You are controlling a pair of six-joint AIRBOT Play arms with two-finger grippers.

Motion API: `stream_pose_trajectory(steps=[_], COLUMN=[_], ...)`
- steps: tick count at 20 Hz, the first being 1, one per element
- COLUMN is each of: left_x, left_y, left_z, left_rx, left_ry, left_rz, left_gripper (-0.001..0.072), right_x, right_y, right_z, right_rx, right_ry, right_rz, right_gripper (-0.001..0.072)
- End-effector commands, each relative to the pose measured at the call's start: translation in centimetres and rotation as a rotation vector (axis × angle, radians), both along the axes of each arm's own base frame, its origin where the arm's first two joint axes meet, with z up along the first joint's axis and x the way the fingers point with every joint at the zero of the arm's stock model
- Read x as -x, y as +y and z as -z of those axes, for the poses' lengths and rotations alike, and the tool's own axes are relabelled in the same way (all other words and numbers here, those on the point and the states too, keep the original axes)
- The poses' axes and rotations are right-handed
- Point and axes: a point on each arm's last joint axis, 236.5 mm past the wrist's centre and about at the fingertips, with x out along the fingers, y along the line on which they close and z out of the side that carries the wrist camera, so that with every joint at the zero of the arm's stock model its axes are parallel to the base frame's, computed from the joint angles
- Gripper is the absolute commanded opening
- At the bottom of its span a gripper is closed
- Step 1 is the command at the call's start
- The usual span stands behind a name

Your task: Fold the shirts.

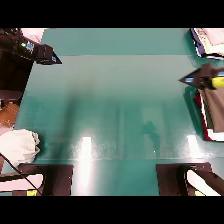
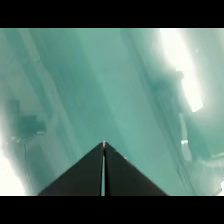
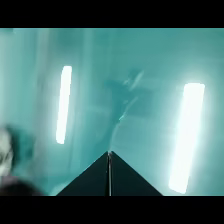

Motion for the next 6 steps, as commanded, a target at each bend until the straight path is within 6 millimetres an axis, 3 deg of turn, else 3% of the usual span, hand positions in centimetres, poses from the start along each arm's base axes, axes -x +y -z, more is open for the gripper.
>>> stream_pose_trajectory(steps=[1, 4, 6], left_x=[-1.1, -1.6, -1.8], left_y=[0.0, 0.0, 0.1], left_z=[-0.6, -0.9, -1.0], left_rx=[0.015, 0.021, 0.023], left_ry=[-0.045, -0.066, -0.073], left_rz=[-0.026, -0.037, -0.041], left_gripper=[0.0031, 0.0031, 0.0031], right_x=[1.5, 1.7, 1.5], right_y=[8.0, 11.9, 13.4], right_z=[-1.9, -2.8, -3.1], right_rx=[-0.009, -0.012, -0.014], right_ry=[-0.047, -0.067, -0.073], right_rz=[-0.242, -0.356, -0.398], right_gripper=[0.0023, 0.0022, 0.0022])
